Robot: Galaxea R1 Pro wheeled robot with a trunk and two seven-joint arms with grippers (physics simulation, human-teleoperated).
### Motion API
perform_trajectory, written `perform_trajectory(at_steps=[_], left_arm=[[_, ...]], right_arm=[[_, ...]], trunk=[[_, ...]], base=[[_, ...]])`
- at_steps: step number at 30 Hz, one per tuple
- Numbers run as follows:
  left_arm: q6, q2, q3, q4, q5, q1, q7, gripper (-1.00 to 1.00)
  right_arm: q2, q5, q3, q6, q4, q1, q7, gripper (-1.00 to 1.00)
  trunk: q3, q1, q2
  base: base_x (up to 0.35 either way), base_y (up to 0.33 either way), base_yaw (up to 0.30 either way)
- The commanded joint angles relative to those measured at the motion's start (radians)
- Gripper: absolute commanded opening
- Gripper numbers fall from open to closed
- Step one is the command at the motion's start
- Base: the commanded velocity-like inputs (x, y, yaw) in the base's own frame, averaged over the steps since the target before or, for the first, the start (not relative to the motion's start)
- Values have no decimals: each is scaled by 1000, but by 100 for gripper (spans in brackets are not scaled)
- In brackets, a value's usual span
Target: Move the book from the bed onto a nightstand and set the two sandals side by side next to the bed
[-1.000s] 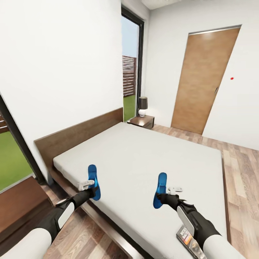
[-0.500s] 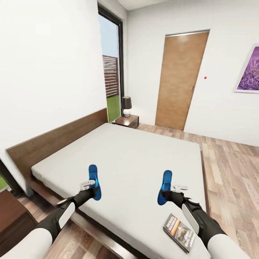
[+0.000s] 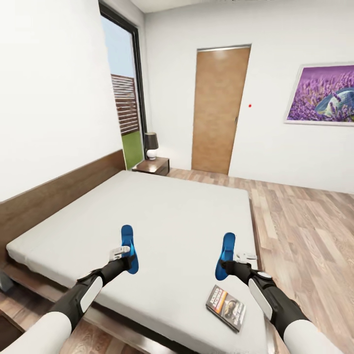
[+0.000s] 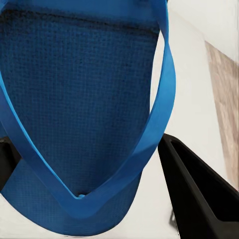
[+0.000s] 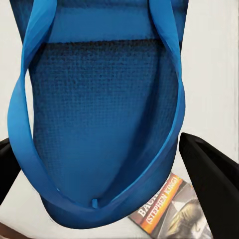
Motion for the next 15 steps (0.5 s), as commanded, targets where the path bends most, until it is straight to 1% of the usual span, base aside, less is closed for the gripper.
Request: perform_trajectory(at_steps=[1, 14, 15], left_arm=[[7, 1, -4, -2, 11, 0, -1, -100], [7, 1, -4, -2, 11, -1, -1, -100], [7, 1, -4, -2, 11, -1, -1, -100]], right_arm=[[-1, -6, 3, 4, -1, -1, -1, -100], [-2, -7, 3, 5, -1, -1, -1, -100], [-2, -13, 2, 6, -2, -1, -1, -100]], trunk=[[-2, 1, -2], [-2, 1, -2], [-2, 1, -2]], base=[[0, 0, -300], [0, 0, -300], [0, 0, -300]])
